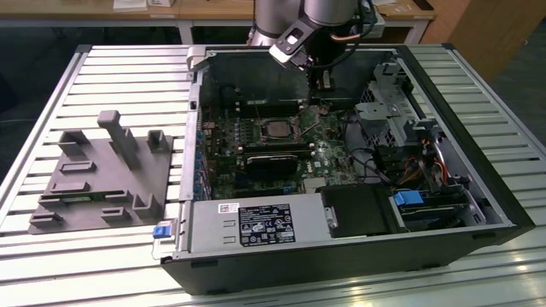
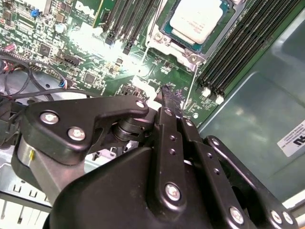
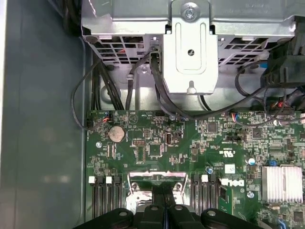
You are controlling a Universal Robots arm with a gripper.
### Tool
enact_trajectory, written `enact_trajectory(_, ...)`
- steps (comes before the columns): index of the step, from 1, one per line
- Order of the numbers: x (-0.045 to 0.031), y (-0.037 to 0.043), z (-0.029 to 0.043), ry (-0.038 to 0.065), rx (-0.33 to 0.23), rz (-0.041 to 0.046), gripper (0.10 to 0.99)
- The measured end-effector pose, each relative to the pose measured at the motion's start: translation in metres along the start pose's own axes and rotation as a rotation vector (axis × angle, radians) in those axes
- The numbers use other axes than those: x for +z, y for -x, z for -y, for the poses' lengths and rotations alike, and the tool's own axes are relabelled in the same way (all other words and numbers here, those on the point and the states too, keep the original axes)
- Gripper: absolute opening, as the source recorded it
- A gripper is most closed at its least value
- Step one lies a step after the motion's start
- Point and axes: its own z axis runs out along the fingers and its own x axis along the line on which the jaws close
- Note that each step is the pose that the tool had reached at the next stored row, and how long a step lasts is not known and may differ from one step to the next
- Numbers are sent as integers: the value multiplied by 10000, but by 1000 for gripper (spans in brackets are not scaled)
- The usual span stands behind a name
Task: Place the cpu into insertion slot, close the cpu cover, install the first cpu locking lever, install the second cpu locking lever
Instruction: 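Close the cpu cover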
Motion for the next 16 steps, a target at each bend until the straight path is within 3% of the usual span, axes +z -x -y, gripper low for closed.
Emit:
enact_trajectory(9, 81, -5, -159, -53, 30, 1, 106)
enact_trajectory(16, 104, -5, -187, -76, 33, 2, 106)
